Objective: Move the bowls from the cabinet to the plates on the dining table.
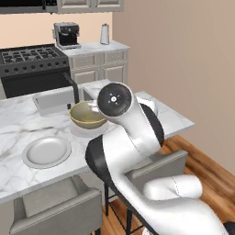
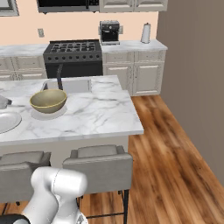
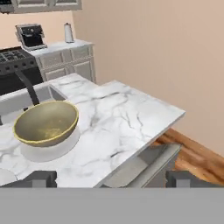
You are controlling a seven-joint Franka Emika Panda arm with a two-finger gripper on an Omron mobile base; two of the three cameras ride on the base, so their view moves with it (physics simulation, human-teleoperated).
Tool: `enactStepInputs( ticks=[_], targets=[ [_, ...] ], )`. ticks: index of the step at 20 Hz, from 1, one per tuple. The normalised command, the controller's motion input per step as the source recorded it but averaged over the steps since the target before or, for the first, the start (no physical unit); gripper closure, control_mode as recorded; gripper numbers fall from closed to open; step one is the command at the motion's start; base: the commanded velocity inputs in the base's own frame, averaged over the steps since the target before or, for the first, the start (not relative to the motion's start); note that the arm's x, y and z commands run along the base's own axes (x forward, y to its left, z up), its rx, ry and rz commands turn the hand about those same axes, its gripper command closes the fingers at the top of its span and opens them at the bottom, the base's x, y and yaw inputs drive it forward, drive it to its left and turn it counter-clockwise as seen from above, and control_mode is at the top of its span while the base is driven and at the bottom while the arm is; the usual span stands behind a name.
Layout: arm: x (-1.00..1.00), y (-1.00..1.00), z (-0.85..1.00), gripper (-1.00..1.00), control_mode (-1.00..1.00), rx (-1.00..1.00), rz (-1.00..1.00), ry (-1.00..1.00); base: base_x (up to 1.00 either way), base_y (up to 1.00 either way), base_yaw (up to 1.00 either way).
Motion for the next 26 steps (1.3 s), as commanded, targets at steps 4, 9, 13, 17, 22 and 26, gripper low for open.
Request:
enactStepInputs(
  ticks=[4, 9, 13, 17, 22, 26],
  targets=[
    [-0.18, -1.00, -0.29, -1.00, -1.00, 0.53, -0.01, -0.01, 0.00, 0.00, 0.00],
    [-0.11, -0.86, -0.43, -1.00, -1.00, 0.39, 0.00, 0.00, 0.00, 0.00, 0.00],
    [-0.02, -0.37, -0.24, -1.00, -1.00, 0.25, 0.00, 0.00, 0.00, 0.00, 0.00],
    [0.00, -0.23, -0.02, -1.00, -1.00, 0.11, 0.00, 0.00, 0.00, 0.00, 0.00],
    [0.18, -0.08, 0.00, -1.00, -1.00, -0.06, 0.02, 0.04, 0.00, 0.00, 0.00],
    [0.10, -0.13, 0.00, -1.00, -1.00, -0.23, 0.12, 0.09, 0.00, 0.00, 0.00]
  ],
)
